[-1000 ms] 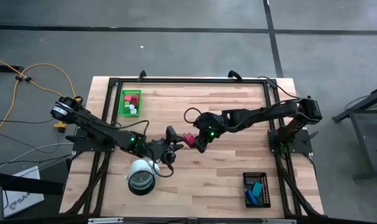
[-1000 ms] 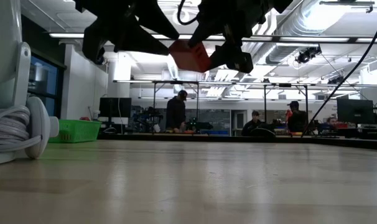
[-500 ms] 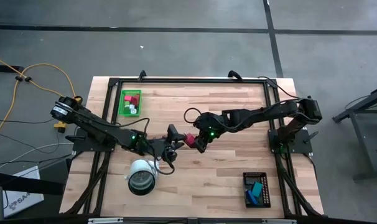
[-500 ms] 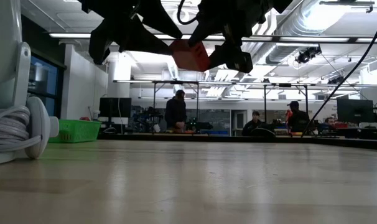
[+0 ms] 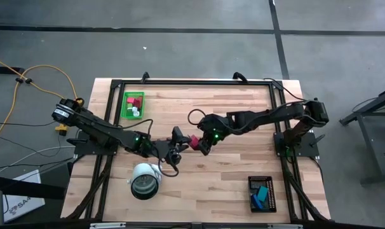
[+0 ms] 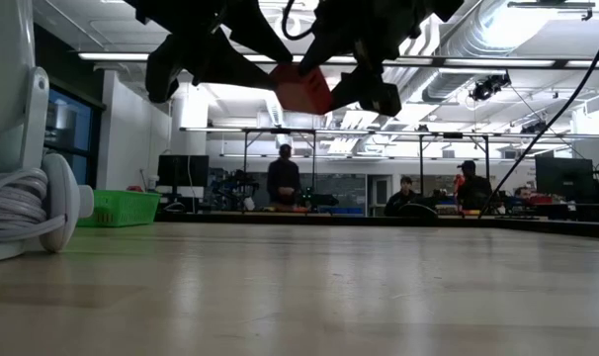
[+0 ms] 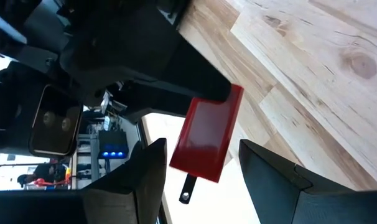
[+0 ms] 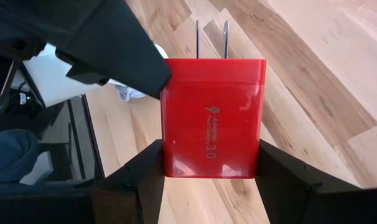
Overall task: Pick & Place Office items
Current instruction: Put the red charger adapter into the bin
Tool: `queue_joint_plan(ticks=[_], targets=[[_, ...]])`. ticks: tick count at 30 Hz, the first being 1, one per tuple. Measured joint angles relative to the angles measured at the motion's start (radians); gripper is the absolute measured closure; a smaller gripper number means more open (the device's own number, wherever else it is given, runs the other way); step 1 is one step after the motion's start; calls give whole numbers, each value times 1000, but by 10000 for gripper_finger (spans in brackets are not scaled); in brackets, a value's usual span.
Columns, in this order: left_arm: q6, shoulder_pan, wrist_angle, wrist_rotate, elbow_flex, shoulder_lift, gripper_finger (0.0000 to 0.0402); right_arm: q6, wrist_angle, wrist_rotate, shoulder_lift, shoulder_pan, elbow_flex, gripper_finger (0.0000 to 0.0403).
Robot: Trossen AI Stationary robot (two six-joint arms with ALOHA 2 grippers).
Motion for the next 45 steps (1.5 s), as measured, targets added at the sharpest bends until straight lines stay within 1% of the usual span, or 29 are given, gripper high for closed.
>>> queue_joint_plan(ticks=[19, 28, 36, 39, 43, 45], targets=[[5, 7, -3, 5, 0, -1, 209, 0, 18, -18, 0, -4, 0, 207], [27, 9, -5, 6, 1, -1, 210, -3, 21, -16, 0, 17, 0, 207], [30, 1, 10, 3, 0, -1, 245, -4, 20, -15, 0, 16, 0, 207], [31, -7, 16, 8, 0, -1, 247, -8, 20, -18, 0, 17, 0, 207], [31, -8, 18, 51, 0, -1, 247, -8, 18, -21, 0, 17, 0, 207], [31, -8, 20, 56, 0, -1, 249, -8, 18, -20, 0, 17, 0, 207]])
